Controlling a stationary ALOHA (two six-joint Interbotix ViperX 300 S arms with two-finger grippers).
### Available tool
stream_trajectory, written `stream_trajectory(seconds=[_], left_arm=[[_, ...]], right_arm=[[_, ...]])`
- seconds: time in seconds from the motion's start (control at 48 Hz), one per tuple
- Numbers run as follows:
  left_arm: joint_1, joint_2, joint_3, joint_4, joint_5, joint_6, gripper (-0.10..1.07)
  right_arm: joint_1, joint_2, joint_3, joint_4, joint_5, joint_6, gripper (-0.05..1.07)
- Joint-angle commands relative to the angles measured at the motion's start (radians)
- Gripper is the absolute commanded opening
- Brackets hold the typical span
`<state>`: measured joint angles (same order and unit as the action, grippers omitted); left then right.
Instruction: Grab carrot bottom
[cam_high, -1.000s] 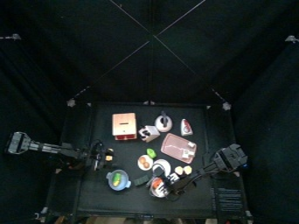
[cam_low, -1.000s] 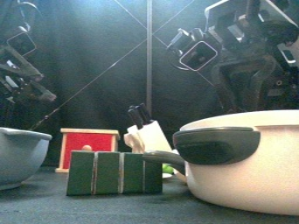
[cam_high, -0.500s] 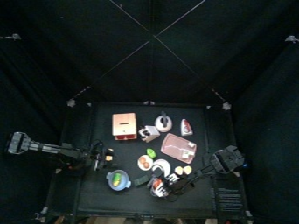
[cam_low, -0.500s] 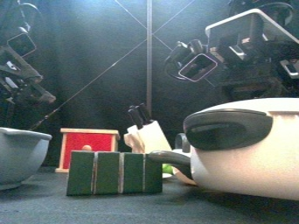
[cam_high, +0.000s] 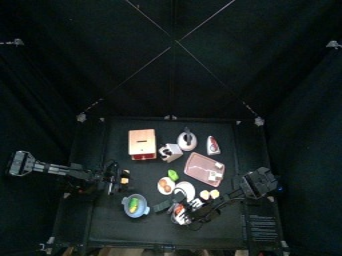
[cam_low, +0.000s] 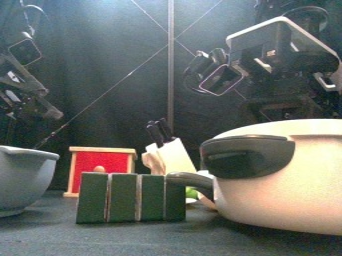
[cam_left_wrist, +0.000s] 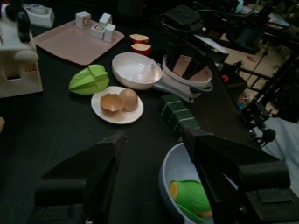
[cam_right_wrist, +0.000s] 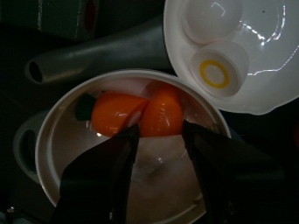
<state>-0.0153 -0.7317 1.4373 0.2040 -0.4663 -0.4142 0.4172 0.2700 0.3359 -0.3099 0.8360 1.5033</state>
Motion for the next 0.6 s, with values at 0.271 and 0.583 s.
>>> stream_trajectory(seconds=[0.271, 0.583], left_arm=[[0.002, 0.002, -0.012, 0.000, -0.003, 0.002, 0.91], [0.000, 0.002, -0.012, 0.000, -0.003, 0.000, 0.91]], right_arm=[[-0.020, -0.020, -0.015, -0.002, 0.009, 0.000, 0.65], [-0.012, -0.089, -0.069, -0.020, 0.147, -0.002, 0.64]])
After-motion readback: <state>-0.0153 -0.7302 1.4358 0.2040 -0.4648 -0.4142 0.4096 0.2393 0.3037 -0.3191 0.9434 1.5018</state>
